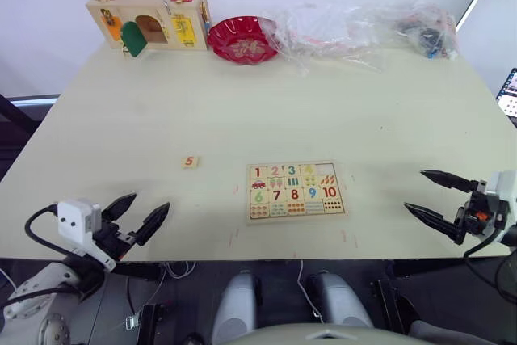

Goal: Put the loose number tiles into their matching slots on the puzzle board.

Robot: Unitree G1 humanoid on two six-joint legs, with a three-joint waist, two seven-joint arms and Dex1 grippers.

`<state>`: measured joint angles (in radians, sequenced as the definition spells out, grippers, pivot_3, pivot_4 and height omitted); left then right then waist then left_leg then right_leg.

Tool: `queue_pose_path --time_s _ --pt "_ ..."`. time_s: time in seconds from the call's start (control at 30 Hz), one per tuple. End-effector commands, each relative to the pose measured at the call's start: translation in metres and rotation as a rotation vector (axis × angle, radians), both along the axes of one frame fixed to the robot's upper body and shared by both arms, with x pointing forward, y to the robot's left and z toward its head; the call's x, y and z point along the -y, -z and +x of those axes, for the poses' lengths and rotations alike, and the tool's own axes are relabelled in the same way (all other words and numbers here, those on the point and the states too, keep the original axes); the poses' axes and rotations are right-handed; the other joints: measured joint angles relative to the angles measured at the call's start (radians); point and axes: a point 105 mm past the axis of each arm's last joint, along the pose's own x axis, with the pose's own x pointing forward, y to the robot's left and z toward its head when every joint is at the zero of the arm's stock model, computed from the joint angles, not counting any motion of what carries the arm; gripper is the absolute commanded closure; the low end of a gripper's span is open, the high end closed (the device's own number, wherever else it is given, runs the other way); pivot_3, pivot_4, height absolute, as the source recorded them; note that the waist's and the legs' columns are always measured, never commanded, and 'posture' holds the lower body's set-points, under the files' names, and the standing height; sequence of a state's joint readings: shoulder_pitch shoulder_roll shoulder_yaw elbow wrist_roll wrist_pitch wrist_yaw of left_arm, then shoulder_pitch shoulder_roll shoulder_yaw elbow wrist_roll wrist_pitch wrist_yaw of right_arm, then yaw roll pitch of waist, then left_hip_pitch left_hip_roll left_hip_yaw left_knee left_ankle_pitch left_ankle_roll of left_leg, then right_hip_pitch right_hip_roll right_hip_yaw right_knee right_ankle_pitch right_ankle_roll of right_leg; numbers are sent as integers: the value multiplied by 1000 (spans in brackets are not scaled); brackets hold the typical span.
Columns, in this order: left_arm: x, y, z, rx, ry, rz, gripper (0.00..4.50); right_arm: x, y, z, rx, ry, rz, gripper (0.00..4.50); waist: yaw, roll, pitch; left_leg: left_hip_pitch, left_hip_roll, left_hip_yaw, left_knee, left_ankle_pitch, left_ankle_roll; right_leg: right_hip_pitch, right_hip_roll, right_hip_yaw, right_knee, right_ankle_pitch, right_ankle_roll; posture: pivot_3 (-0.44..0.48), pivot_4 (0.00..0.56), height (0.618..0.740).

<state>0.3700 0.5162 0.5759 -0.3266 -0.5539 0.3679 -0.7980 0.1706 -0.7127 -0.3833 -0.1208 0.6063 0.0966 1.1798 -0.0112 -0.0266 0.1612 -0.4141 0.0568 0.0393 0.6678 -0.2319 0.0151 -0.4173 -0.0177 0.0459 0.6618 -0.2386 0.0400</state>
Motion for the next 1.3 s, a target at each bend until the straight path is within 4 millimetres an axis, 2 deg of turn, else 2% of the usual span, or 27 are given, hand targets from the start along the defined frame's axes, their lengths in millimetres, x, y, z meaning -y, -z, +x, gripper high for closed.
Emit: queue_pose_path --time_s 0.03,0.2,0.33,0.5,0.63,0.73,1.0,1.13,1.2,1.3 --pt "4 -15 9 -4 147 52 46 -19 -22 -1 38 -100 35 0 0 0 0 0 0 0 0 0 0 0 0 0 0 0 0 0 150 740" --pt "-9 -26 27 -78 351 114 46 -42 -36 -3 21 -220 55 0 1 1 1 0 0 1 -1 0 0 -1 -1 0 0 0 0 0 150 740" --pt "-18 -28 49 -146 498 189 46 -56 -45 -5 31 -274 56 0 5 1 1 -1 -1 2 -3 0 0 -2 -1 0 -1 1 -1 0 150 740" --pt "-26 -24 83 -175 556 300 46 -65 -51 -5 61 -280 66 0 7 1 1 -1 -2 3 -3 0 0 -3 0 0 -1 1 -2 0 150 740" --pt "-23 -20 104 -180 552 291 46 -69 -52 -7 79 -267 68 0 3 0 1 -2 -3 4 -3 0 0 -3 1 0 -1 2 -3 0 150 740" --pt "-15 -14 110 -189 588 301 46 -69 -52 -9 94 -247 73 0 4 0 1 -2 -3 4 -3 0 0 -3 1 0 -1 2 -3 0 150 740" --pt "-13 -8 125 -214 608 378 46 -74 -52 -14 109 -223 91 0 2 -2 1 -2 -2 3 -1 0 0 -2 2 0 1 2 -1 0 150 740" --pt "-8 -4 126 -224 640 391 46 -74 -52 -15 113 -216 93 0 7 -2 1 -2 -3 3 0 0 0 -2 2 0 1 2 -2 0 150 740" --pt "-9 -3 125 -227 648 403 538 -75 -52 -16 114 -215 94 0 7 -2 1 -2 -3 3 0 0 0 -2 2 0 1 2 -2 0 150 740" --pt "-10 -3 124 -219 668 443 751 -74 -52 -16 115 -211 94 0 7 -2 1 -1 -3 3 0 0 0 -1 2 0 1 2 -2 0 150 740"
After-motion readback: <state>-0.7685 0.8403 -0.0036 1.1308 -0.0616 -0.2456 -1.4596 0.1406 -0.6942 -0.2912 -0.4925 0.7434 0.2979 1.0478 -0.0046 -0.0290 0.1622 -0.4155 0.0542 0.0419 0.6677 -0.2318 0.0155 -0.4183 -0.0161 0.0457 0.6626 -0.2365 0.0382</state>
